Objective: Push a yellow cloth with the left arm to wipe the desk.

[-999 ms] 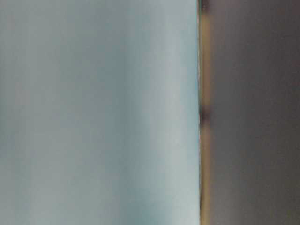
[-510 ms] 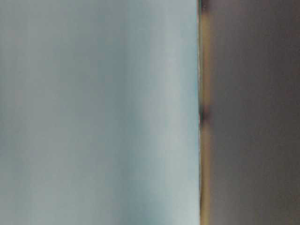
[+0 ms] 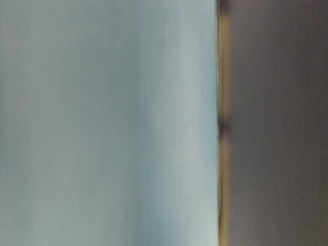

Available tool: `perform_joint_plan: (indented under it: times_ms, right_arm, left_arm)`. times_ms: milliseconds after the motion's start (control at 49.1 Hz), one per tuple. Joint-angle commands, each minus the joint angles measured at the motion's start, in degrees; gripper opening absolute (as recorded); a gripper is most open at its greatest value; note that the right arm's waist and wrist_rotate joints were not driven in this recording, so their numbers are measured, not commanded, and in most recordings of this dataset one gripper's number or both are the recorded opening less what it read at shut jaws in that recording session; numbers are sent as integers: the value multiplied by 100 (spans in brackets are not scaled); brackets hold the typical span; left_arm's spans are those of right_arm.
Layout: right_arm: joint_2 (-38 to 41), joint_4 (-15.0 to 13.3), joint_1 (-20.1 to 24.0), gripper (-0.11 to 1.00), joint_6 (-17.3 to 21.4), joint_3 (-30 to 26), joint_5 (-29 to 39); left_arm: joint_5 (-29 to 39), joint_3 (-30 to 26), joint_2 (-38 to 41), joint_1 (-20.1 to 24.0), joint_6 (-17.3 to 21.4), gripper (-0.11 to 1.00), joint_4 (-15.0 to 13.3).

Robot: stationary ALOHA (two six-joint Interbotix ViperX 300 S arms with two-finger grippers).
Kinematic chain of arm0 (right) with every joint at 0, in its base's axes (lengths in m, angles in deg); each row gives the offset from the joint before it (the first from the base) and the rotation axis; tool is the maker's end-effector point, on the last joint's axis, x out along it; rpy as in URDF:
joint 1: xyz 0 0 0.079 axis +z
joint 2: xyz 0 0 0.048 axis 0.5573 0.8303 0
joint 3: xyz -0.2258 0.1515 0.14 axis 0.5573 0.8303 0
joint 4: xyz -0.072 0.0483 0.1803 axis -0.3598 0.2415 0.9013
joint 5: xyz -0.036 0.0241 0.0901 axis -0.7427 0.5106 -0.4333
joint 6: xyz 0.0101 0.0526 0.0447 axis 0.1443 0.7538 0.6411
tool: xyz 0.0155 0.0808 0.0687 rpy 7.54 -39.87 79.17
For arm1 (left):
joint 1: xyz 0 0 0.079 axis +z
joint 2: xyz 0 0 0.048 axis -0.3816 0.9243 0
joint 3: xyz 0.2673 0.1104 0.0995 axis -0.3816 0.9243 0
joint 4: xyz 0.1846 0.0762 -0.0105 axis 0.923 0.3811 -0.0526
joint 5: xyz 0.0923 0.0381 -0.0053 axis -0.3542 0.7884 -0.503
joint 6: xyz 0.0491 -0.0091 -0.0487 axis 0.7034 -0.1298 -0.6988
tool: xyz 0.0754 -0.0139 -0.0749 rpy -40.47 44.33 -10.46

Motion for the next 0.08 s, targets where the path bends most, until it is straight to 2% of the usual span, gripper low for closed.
perform_joint_plan:
  times_ms: [0,61]
  right_arm:
    - [-18,9,0,0,0,44,26]
    - [-79,9,0,0,0,97,88]
  left_arm:
    - [-35,-44,-79,9,9,88,18]
    - [-26,-44,-70,9,9,88,18]
